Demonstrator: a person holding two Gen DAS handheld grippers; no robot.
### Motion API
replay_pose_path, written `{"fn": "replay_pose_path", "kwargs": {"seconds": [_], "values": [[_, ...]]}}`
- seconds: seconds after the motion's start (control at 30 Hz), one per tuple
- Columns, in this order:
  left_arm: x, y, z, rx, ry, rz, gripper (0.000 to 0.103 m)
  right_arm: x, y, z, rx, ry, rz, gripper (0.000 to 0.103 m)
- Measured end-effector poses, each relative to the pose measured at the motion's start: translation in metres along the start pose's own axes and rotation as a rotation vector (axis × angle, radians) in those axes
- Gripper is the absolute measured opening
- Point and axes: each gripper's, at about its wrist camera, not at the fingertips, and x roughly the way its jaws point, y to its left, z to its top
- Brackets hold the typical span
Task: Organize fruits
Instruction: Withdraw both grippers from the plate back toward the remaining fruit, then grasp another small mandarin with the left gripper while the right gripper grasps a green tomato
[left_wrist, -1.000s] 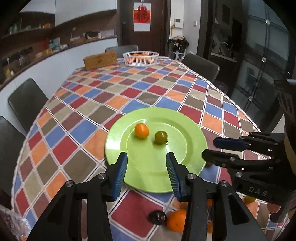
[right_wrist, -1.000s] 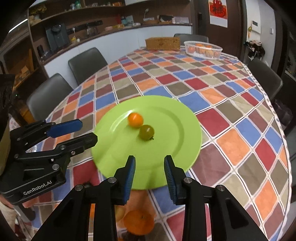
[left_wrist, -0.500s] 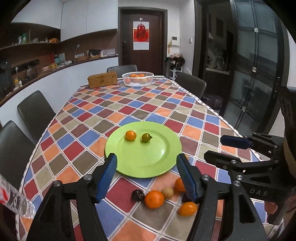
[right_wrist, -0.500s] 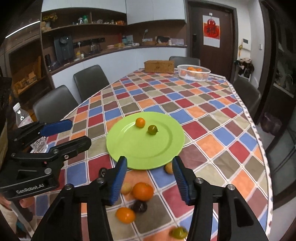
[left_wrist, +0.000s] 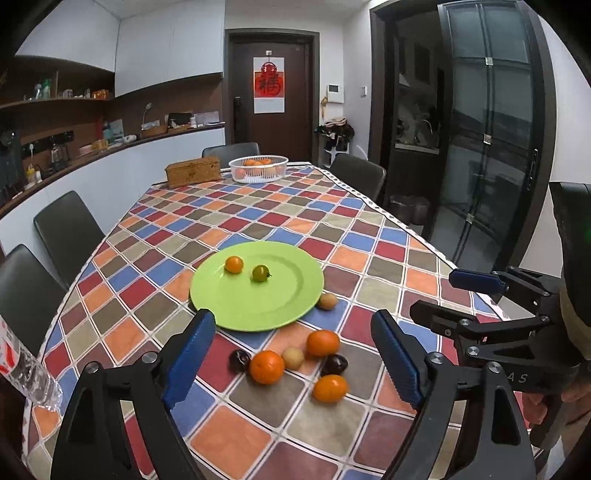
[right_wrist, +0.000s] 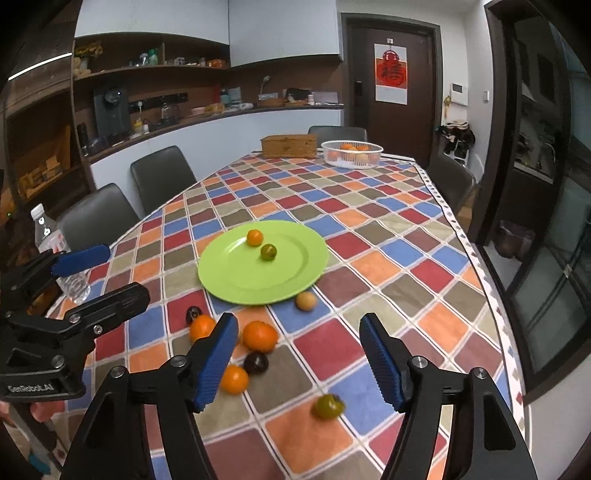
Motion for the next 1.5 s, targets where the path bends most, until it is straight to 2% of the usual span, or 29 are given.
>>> {"fn": "replay_pose_path", "kwargs": {"seconds": [0.33,0.8,1.0,1.07,1.5], "values": [[0.01,-0.019,-0.028,0.03,0.02,-0.012,0.086,-0.001,-0.014,-0.037,0.033,0.038,-0.038,0.069],[0.05,-0.03,-0.067,0.058,0.135,-0.049,0.086,0.021,-0.027,-0.071,0.044,0.12,-0.055,0.069],[0.073,-0.027,-0.074,0.034,0.201,-0.072,0.079,0.04,-0.032,-0.077,0.066,0.172,-0.044,0.066],[0.08,-0.026,-0.075,0.025,0.22,-0.077,0.076,0.046,-0.033,-0.078,0.069,0.187,-0.036,0.061],[0.108,-0.028,-0.078,0.003,0.293,-0.12,0.052,0.07,-0.036,-0.08,0.092,0.236,0.002,0.044]]}}
